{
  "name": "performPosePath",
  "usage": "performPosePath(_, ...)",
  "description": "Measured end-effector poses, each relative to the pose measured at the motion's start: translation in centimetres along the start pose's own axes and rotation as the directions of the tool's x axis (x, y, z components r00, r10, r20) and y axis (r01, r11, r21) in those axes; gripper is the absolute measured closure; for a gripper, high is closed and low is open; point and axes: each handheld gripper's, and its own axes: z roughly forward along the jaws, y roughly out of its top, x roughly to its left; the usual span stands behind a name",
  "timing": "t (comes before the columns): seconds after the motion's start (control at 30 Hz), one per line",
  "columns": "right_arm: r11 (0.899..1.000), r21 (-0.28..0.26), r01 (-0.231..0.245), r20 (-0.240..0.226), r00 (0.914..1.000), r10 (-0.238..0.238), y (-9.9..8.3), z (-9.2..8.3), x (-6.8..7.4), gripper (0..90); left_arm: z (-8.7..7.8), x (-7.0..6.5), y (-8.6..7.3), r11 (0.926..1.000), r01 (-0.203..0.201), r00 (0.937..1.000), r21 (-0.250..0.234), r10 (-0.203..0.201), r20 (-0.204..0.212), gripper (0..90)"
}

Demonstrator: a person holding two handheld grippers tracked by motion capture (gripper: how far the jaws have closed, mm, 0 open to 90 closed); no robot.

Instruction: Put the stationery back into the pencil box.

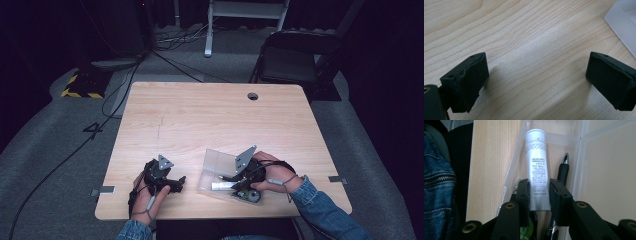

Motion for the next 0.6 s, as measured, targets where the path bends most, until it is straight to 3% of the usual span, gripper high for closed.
performPosePath(0.3, 0.999, 0.021, 0.027, 0.030, 0.9992, -0.028, 0.0, 0.5, 0.1, 70.2, 0.0, 0.0, 0.0, 1.0000, 0.000, 1.0000, 0.001, 0.000, -0.001, 4.9)
performPosePath(0.37, 1.000, 0.020, 0.013, 0.027, 0.9995, -0.014, 0.0, 0.6, 0.2, 68.1, 0.0, 0.0, 0.0, 1.0000, -0.004, 1.0000, 0.000, 0.004, -0.002, 4.8)
performPosePath(0.6, 0.999, -0.034, -0.001, 0.046, 0.9989, 0.003, 0.1, -0.8, 0.2, 63.7, 0.0, 0.0, 0.0, 1.0000, -0.004, 1.0000, 0.000, 0.004, -0.002, 4.8)
